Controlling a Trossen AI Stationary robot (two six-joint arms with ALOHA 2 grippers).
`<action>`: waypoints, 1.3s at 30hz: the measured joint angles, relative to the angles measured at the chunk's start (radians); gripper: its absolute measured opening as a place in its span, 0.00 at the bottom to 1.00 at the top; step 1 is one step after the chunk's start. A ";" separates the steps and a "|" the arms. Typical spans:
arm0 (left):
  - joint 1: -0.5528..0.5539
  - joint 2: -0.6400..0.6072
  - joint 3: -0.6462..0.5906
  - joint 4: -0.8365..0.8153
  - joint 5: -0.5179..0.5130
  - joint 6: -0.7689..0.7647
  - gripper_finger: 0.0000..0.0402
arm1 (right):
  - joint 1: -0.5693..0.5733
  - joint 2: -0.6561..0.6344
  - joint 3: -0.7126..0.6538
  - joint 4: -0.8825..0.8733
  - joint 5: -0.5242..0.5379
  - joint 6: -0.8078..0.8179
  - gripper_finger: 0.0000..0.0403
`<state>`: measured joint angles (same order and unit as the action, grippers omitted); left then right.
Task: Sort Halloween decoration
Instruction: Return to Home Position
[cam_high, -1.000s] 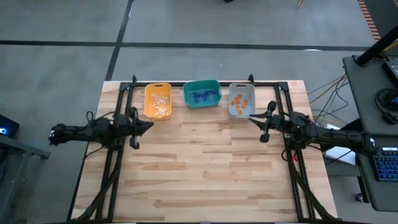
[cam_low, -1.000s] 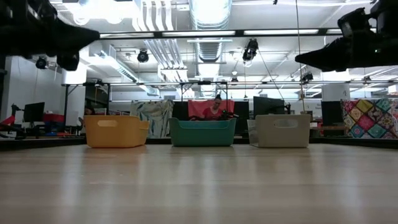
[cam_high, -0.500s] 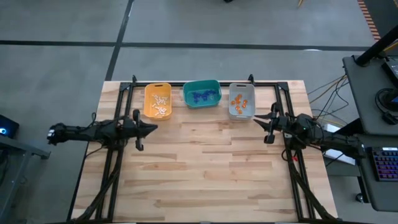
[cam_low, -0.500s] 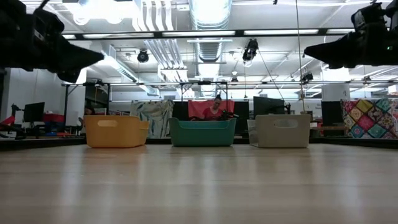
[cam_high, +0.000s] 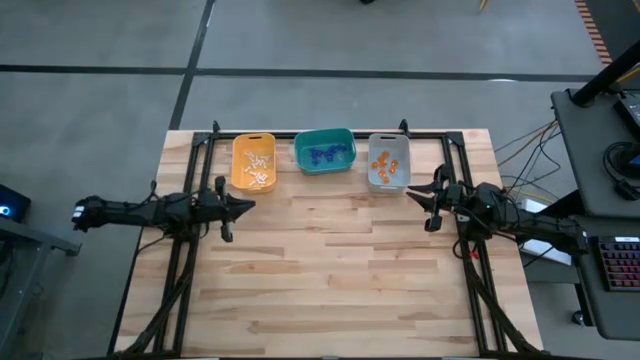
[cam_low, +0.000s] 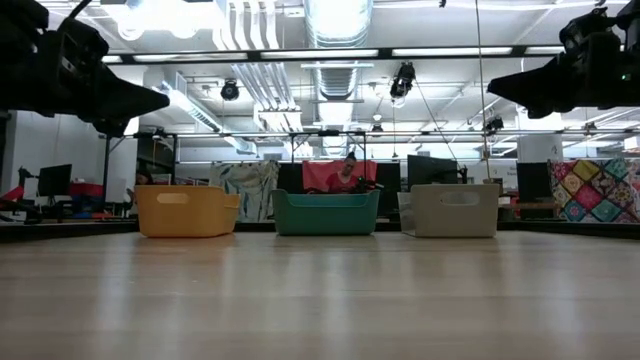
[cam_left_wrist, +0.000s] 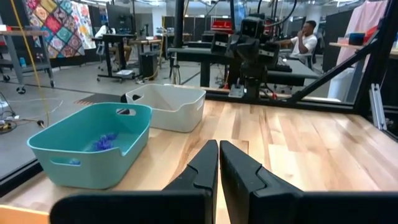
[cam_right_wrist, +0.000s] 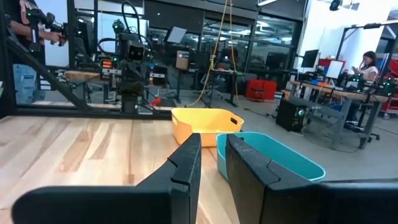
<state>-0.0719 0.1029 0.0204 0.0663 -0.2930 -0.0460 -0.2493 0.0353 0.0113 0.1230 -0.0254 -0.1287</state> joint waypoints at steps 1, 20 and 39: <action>0.000 0.004 0.000 0.001 0.000 0.000 0.00 | 0.000 0.000 0.000 0.000 0.000 0.000 0.16; 0.000 0.058 0.002 0.000 0.000 0.000 0.00 | 0.034 -0.019 -0.001 -0.024 0.009 0.006 0.16; 0.000 0.082 0.003 0.000 0.000 0.000 0.00 | 0.131 -0.035 -0.002 -0.104 -0.021 0.078 0.16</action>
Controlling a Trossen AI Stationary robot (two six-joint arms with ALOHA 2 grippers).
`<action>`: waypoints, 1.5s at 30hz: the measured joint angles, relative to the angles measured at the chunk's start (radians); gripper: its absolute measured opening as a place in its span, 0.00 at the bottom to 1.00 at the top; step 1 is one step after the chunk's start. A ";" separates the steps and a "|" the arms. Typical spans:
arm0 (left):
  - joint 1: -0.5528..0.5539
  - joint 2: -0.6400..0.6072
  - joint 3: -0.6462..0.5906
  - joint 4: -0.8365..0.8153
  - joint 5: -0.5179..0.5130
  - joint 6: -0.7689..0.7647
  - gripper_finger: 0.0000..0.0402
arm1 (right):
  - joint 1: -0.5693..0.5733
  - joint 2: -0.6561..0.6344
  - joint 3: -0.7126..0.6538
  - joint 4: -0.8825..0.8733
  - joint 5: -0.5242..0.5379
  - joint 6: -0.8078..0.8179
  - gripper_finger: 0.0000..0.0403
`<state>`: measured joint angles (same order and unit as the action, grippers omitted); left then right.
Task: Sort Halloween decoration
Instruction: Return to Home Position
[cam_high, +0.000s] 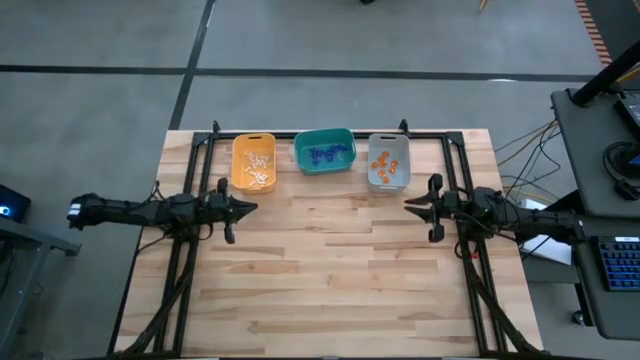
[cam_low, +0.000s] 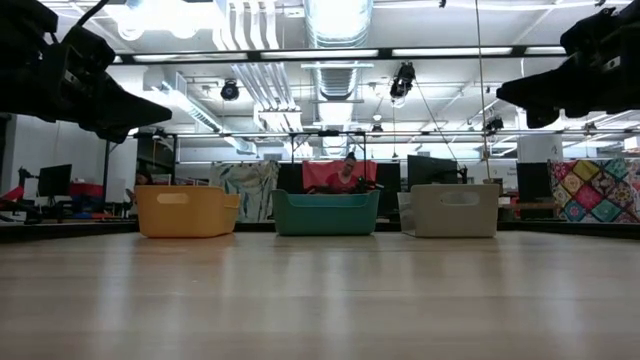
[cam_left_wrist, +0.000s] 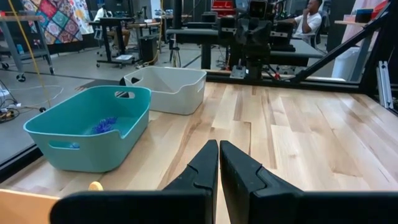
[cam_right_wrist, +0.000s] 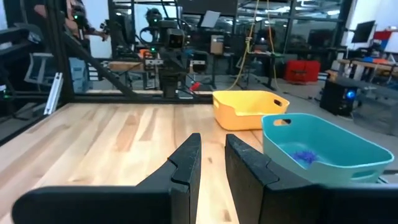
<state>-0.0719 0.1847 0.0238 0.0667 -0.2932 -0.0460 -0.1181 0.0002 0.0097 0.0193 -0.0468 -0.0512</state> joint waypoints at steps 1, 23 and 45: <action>0.000 0.000 0.000 -0.001 0.000 0.000 0.00 | 0.002 0.000 0.000 0.000 -0.002 -0.003 0.16; 0.000 0.005 0.000 -0.001 0.000 0.000 0.00 | 0.013 0.000 0.000 0.008 -0.058 0.068 0.16; 0.000 0.005 0.000 -0.001 0.000 0.000 0.00 | 0.013 0.009 0.002 0.013 -0.058 0.068 0.16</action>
